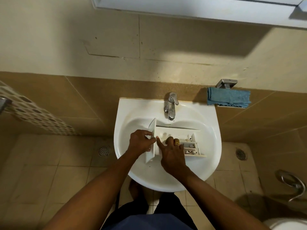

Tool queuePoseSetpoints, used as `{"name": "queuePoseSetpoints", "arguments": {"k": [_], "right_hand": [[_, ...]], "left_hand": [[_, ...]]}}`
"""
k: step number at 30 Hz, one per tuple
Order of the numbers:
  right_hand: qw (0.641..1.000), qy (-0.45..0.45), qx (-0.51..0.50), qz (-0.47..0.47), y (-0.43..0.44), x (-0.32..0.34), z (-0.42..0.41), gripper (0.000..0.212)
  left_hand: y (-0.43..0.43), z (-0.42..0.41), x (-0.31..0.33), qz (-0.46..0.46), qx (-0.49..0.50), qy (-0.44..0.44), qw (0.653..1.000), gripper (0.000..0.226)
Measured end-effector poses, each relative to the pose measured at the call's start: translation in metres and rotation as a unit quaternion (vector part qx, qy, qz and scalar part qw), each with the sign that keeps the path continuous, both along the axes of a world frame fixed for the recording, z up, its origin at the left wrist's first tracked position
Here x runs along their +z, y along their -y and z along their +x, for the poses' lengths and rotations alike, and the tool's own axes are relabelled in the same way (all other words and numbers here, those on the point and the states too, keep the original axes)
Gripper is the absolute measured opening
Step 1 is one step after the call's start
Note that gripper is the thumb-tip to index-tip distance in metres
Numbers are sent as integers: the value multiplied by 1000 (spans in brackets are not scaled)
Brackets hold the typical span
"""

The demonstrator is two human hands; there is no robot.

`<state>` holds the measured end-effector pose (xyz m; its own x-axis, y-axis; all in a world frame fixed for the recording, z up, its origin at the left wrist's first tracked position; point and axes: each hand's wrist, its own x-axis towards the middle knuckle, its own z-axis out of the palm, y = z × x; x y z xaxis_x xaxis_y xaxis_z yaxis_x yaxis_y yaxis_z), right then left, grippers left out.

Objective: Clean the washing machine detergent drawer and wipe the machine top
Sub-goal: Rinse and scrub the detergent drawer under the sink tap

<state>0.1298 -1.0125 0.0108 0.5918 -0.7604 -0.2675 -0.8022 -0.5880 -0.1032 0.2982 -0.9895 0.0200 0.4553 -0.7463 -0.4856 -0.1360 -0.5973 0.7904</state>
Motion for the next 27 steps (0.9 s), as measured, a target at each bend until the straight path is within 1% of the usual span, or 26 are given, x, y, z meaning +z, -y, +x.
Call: {"name": "queuePoseSetpoints", "arguments": {"k": [2, 5, 7, 11, 15, 19, 21, 23, 24, 25, 26, 27], "right_hand": [[1000, -2, -4, -19, 11, 0, 8, 78], [999, -30, -35, 0, 39, -1, 30, 71], [998, -30, -46, 8, 44, -1, 36, 68], [997, -23, -48, 52, 27, 0, 21, 74], [999, 4, -43, 1, 36, -4, 22, 69], [999, -17, -36, 9, 36, -1, 26, 67], [999, -10, -37, 22, 32, 3, 19, 65], [998, 28, -35, 46, 43, 6, 10, 59], [993, 75, -51, 70, 54, 7, 8, 54], [981, 141, -84, 102, 66, 8, 9, 48], [955, 221, -139, 142, 80, 8, 10, 41], [904, 307, -225, 194, 94, 10, 14, 32]], "left_hand": [[0, 0, 1, 2, 1, -5, 1000, 33], [0, 0, 0, 7, 10, -13, 1000, 33], [0, -1, 1, 9, 16, -13, 1000, 33], [1, -1, 1, 7, 15, -14, 1000, 33], [1, 0, -1, 10, 19, -20, 1000, 35], [2, 0, 0, 8, 17, -19, 1000, 34], [1, -1, 0, 8, 17, -18, 1000, 33], [0, -1, 0, 8, 24, -26, 999, 32], [0, -1, -1, 7, 26, -29, 999, 32], [0, 0, -1, 8, 26, -30, 999, 32], [-1, -1, -1, 9, 25, -30, 999, 32], [-1, 0, -1, 10, 27, -30, 999, 32]]}}
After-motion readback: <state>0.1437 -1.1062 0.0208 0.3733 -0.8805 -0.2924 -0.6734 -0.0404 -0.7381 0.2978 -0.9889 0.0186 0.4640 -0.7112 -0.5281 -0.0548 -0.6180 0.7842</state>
